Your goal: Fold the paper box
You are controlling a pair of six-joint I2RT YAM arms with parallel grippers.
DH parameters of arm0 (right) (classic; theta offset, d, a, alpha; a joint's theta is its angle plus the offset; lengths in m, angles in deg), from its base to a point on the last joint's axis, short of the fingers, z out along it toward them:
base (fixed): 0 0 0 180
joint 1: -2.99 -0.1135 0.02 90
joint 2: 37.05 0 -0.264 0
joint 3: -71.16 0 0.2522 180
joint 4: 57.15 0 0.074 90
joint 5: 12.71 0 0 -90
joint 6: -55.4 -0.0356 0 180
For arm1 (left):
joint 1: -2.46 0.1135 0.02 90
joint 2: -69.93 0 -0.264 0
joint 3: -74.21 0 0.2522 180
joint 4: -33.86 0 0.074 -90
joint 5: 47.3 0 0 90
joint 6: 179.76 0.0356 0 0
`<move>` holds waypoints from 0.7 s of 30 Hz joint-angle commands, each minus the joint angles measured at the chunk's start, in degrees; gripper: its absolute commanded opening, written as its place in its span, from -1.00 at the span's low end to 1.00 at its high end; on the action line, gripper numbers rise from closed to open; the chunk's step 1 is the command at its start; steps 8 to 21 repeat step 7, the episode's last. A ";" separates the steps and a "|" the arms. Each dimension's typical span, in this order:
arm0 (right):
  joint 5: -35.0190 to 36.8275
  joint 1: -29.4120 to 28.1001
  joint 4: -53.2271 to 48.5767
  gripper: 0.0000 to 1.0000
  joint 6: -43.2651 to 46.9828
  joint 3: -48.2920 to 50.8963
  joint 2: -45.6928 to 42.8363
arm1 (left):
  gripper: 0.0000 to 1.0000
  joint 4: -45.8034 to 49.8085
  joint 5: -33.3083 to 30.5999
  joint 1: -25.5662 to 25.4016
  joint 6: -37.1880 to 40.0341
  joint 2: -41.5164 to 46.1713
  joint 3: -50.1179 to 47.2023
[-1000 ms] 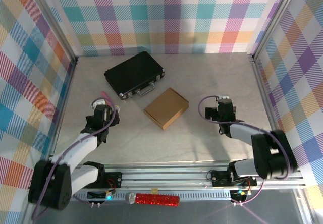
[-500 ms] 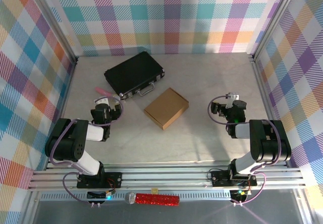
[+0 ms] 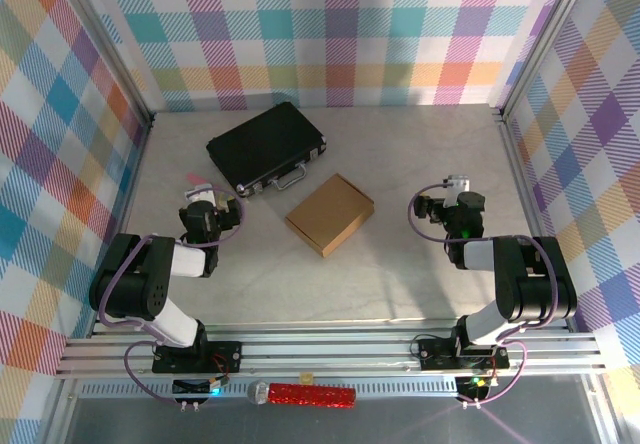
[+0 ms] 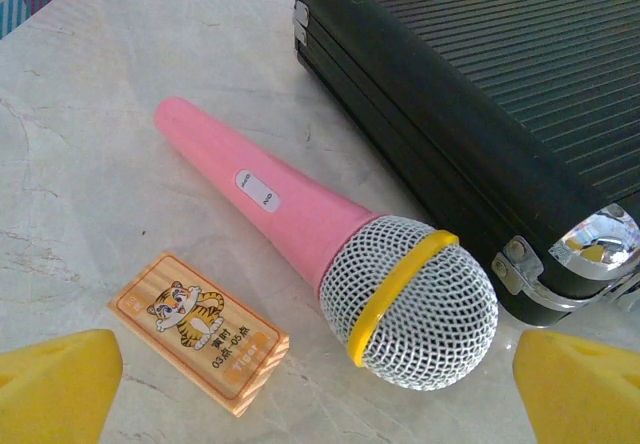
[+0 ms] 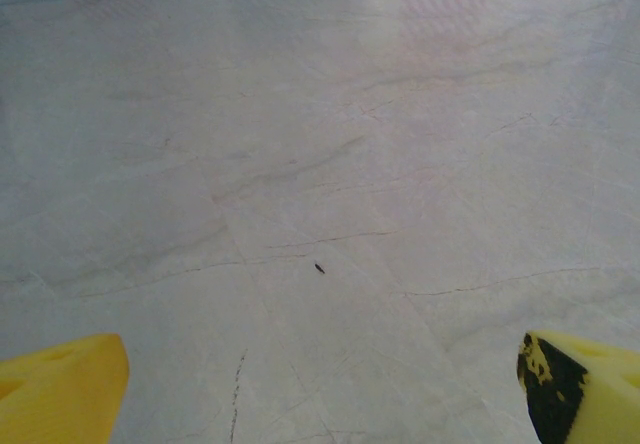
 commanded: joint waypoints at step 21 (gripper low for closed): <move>-1.20 -0.16 2.24 0.99 0.87 -0.25 0.39 | 0.99 -2.41 0.61 0.43 0.70 -0.05 0.56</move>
